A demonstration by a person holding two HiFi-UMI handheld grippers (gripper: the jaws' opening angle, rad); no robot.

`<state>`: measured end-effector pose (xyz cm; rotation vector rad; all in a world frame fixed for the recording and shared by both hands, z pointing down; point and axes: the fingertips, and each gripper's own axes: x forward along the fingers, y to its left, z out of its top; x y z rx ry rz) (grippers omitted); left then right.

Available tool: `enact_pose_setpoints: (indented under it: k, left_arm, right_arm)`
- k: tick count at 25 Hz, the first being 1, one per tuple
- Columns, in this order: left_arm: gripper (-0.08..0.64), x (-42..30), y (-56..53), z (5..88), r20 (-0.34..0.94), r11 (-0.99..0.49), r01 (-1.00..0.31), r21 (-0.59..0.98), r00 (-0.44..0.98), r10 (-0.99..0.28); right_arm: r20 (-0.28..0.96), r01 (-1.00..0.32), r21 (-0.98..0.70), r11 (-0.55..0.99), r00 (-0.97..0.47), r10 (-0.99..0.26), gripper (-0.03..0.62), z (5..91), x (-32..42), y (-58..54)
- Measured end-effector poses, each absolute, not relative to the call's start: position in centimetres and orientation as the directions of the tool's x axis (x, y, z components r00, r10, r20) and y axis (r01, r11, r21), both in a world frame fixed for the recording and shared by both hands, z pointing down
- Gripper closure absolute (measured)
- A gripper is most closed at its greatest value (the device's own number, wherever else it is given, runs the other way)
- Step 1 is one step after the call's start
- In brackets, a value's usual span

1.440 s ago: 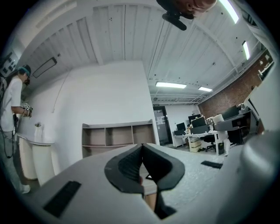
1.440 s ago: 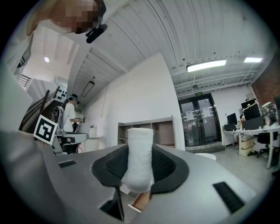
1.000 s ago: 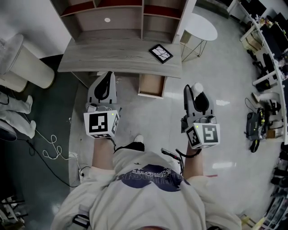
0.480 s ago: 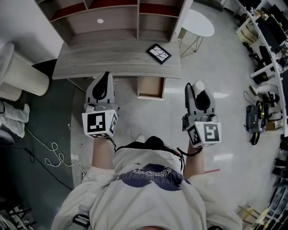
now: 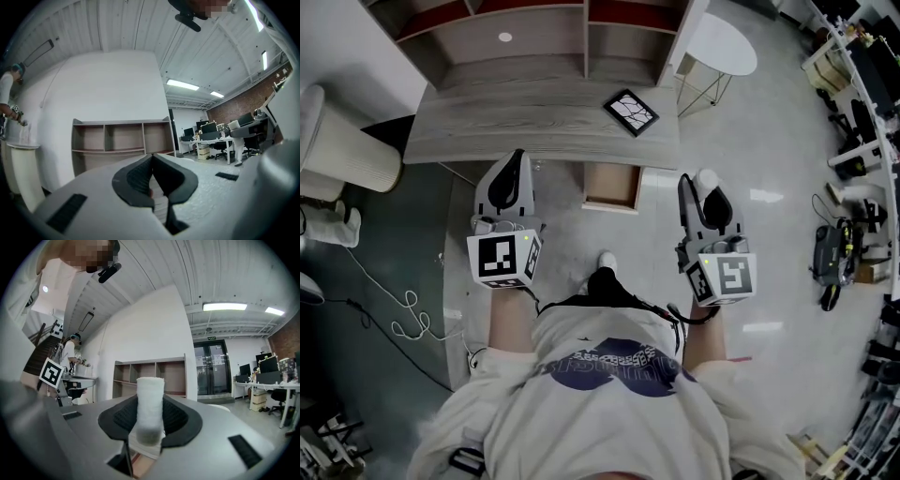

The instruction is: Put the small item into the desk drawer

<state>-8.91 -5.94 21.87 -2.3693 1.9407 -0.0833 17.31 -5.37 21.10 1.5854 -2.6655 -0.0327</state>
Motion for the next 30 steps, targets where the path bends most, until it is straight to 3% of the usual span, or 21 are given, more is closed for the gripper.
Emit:
enact_pose_setpoints:
  k: [13, 19, 30]
  left_arm:
    - [0.551, -5.6, -11.6, 25.6, 0.088, -0.168, -0.978, -0.12, 0.158, -0.984]
    - [0.551, -6.7, -12.4, 29.3, 0.157, -0.145, -0.988, -0.059, 0.135, -0.978]
    - [0.551, -9.2, -13.3, 38.3, 0.286, -0.238, -0.97, -0.055, 0.214, -0.934]
  right_arm:
    - [0.128, -0.787, 0.058, 0.614, -0.604, -0.786, 0.466, 26.5, 17.9, -12.9]
    - [0.231, -0.726, 0.034, 0.687, -0.663, -0.712, 0.466, 31.4, 15.3, -15.1]
    - [0.464, -0.568, 0.102, 0.817, -0.699, -0.544, 0.468, 44.2, 7.9, -16.3]
